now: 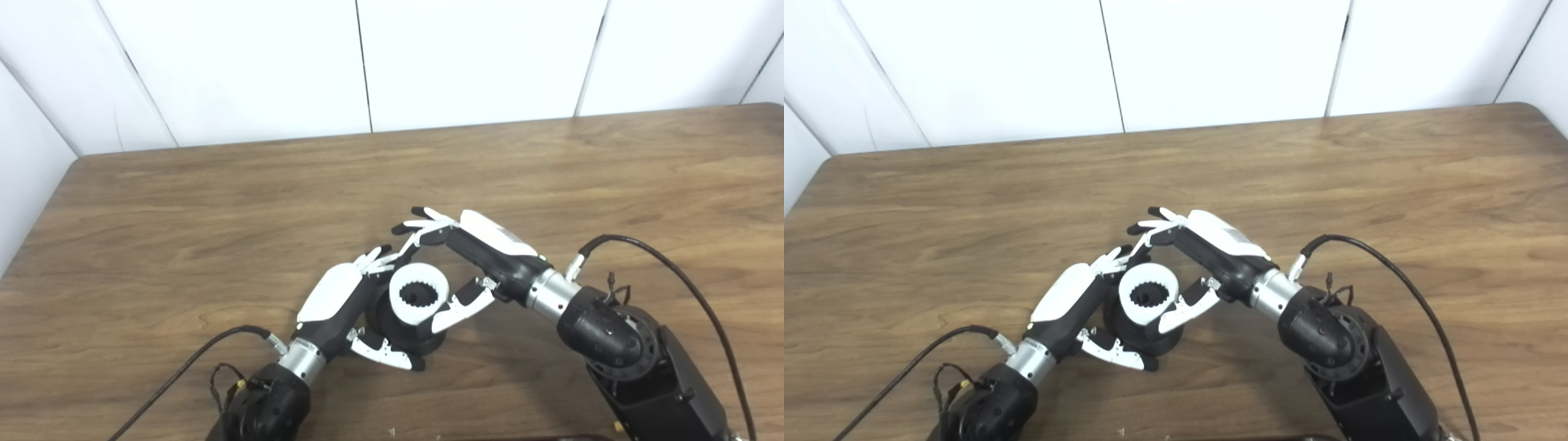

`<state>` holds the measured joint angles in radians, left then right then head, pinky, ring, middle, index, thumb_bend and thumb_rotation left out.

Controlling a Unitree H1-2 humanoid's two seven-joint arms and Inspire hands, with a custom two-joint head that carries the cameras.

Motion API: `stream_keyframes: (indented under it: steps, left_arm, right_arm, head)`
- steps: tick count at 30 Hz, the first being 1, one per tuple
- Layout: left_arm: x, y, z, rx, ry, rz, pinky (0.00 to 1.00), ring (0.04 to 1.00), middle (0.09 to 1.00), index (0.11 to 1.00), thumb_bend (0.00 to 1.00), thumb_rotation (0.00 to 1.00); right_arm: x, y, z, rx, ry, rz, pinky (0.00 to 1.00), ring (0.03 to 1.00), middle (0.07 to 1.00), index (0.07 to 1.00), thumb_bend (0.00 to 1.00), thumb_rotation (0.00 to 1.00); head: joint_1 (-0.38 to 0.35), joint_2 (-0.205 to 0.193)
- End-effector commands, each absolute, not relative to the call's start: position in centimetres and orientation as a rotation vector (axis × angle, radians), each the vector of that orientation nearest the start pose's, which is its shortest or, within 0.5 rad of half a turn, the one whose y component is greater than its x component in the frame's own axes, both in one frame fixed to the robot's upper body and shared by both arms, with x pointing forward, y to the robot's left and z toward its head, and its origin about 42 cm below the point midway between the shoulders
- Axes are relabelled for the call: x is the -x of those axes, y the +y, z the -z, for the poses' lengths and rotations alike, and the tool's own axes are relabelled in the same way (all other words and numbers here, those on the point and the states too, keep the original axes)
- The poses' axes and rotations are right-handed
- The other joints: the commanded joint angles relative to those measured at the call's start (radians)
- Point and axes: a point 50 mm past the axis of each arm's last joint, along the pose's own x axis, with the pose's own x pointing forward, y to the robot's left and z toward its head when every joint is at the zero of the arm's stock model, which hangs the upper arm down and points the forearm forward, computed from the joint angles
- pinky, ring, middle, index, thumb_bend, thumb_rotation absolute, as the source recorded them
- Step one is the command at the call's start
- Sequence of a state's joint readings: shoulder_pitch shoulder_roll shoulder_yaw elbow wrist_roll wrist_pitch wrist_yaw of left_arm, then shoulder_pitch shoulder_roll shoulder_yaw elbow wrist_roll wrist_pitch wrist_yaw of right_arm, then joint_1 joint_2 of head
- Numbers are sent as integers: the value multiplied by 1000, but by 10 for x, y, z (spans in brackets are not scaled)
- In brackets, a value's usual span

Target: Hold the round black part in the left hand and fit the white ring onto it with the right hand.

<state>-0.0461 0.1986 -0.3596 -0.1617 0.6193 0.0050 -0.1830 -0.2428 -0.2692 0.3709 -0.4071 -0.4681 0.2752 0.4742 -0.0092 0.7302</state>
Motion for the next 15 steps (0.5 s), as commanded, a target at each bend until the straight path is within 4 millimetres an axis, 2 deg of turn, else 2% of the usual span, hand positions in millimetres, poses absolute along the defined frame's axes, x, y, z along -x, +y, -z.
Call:
stream_keyframes:
  steps: [1, 15]
  left_arm:
    - [-278, 161, -134, -834, -217, 483, 990, 994, 906, 609, 902, 190]
    - [-278, 159, -136, -825, -204, 478, 963, 993, 904, 603, 899, 181]
  right_arm:
    - [-303, -150, -236, 796, -332, -650, 1000, 1000, 880, 488, 525, 148]
    - [-304, -149, -230, 795, -321, -656, 1000, 1000, 882, 488, 525, 150]
  head:
    - [1, 0]
    - [3, 6]
